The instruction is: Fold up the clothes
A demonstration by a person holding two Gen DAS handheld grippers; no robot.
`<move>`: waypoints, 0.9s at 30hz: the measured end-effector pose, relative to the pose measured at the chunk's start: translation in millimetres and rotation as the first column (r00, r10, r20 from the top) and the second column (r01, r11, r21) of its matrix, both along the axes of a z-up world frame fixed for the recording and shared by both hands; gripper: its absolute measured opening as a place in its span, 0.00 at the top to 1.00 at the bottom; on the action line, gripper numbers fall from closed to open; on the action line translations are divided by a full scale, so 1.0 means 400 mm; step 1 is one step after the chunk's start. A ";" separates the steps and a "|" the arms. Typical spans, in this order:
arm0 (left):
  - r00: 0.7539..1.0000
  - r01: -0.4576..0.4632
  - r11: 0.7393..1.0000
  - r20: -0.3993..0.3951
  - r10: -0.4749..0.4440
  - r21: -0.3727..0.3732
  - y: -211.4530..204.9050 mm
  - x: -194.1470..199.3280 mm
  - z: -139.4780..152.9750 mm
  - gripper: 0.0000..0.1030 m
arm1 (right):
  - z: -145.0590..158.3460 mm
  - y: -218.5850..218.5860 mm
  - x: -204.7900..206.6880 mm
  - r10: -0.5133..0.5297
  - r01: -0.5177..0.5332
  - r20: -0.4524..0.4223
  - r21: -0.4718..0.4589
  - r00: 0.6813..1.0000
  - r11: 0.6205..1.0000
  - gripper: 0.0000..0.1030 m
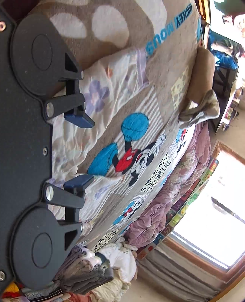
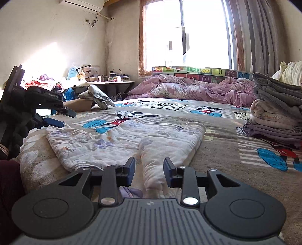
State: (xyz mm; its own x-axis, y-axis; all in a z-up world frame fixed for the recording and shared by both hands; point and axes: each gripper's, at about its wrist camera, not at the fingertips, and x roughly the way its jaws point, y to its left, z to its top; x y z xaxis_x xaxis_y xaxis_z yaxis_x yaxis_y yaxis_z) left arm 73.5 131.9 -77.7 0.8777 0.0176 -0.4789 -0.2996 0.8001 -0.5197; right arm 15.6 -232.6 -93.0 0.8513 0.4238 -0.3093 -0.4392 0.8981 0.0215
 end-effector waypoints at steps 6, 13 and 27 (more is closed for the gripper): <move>0.976 -0.209 0.968 -0.098 0.196 -0.138 0.126 -0.061 -0.051 0.48 | 0.011 0.006 0.001 0.011 -0.009 -0.028 0.049 1.000 0.999 0.62; 0.975 -0.216 0.948 -0.107 0.195 -0.235 0.142 -0.052 -0.108 0.48 | 0.007 -0.032 0.016 -0.034 0.039 -0.052 0.105 0.998 0.994 0.60; 0.979 0.134 0.989 0.165 -0.124 -0.055 -0.040 0.041 0.111 0.95 | -0.011 -0.120 0.084 -0.005 0.060 -0.144 0.377 0.990 0.924 0.59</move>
State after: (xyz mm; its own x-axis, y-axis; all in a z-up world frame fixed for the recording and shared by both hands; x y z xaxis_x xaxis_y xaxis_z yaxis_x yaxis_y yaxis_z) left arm 90.0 115.8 -33.2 0.9361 -0.1274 -0.3279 -0.1046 0.7893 -0.6051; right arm 49.1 -280.6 -97.2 0.8273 0.5052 -0.2456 -0.3783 0.8242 0.4213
